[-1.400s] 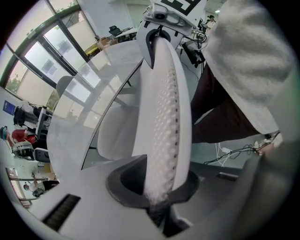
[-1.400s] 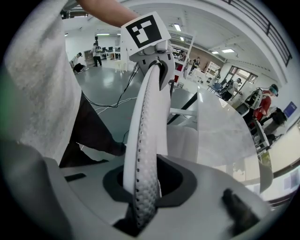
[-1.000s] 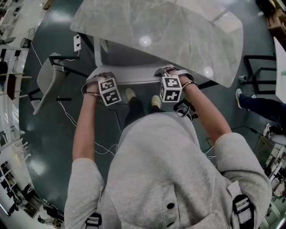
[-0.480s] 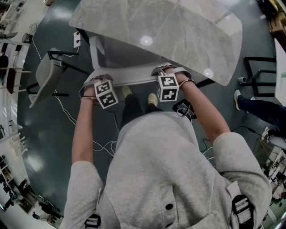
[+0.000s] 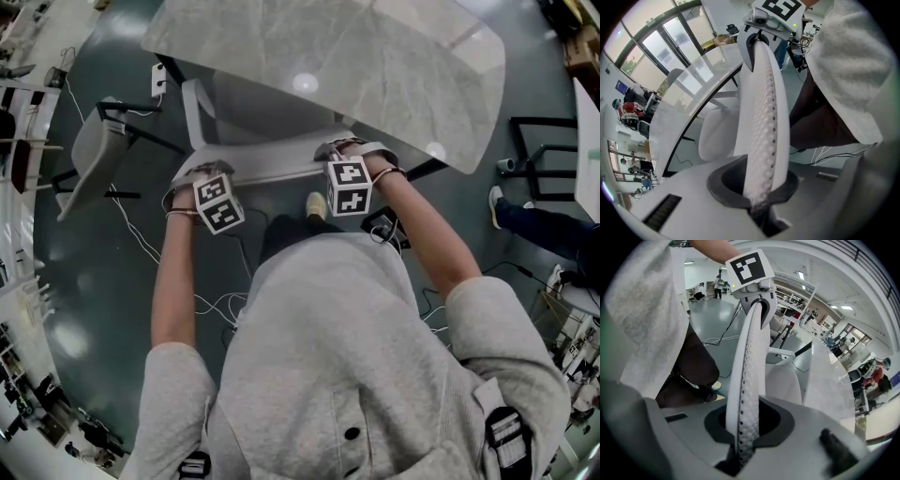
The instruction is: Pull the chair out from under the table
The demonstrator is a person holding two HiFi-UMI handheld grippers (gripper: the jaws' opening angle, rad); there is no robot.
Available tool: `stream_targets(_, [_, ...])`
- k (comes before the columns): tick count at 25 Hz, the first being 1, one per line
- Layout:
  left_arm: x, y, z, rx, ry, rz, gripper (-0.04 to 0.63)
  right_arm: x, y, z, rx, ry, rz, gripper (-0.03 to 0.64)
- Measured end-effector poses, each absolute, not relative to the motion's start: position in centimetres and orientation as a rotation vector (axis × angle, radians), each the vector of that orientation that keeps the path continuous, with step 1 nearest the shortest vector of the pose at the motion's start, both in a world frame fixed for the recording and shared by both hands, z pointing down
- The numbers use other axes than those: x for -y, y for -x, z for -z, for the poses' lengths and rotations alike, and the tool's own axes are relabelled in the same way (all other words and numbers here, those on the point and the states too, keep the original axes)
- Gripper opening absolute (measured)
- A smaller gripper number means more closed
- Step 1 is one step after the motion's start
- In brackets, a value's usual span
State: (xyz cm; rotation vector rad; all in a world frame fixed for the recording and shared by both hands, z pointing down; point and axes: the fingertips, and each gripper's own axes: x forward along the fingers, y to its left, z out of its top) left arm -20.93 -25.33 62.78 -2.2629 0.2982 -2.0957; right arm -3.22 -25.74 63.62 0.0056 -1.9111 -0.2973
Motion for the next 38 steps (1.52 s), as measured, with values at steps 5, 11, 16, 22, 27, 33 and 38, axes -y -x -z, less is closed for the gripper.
stream_targets(5, [25.0, 21.2, -62.8, -0.301, 2.248, 2.094, 0.048, 25.2, 3.4, -63.6, 1.912, -0.012, 0.294, 0.048])
stream_targets(11, [24.5, 21.4, -62.8, -0.295, 2.241, 2.102, 0.044, 24.9, 3.7, -63.2, 1.918, -0.021, 0.302, 0.048])
stream_targets(16, [22.2, 21.1, -62.7, -0.31, 2.248, 2.092, 0.044, 22.9, 3.6, -63.1, 1.925, -0.013, 0.314, 0.048])
stream_targets(22, [18.9, 20.5, -62.8, -0.321, 2.265, 2.087, 0.043, 19.7, 2.6, -63.6, 1.92, 0.006, 0.302, 0.049])
stream_targets(27, [16.3, 20.2, -62.9, -0.333, 2.26, 2.085, 0.038, 17.9, 1.6, -63.5, 1.901, -0.018, 0.334, 0.049])
stream_targets(33, [12.2, 19.6, -63.1, -0.349, 2.267, 2.087, 0.034, 14.4, 0.4, -64.0, 1.86, -0.021, 0.32, 0.055])
stream_targets(38, [8.8, 18.9, -62.9, -0.353, 2.281, 2.081, 0.032, 11.8, -0.6, -63.8, 1.815, -0.037, 0.308, 0.066])
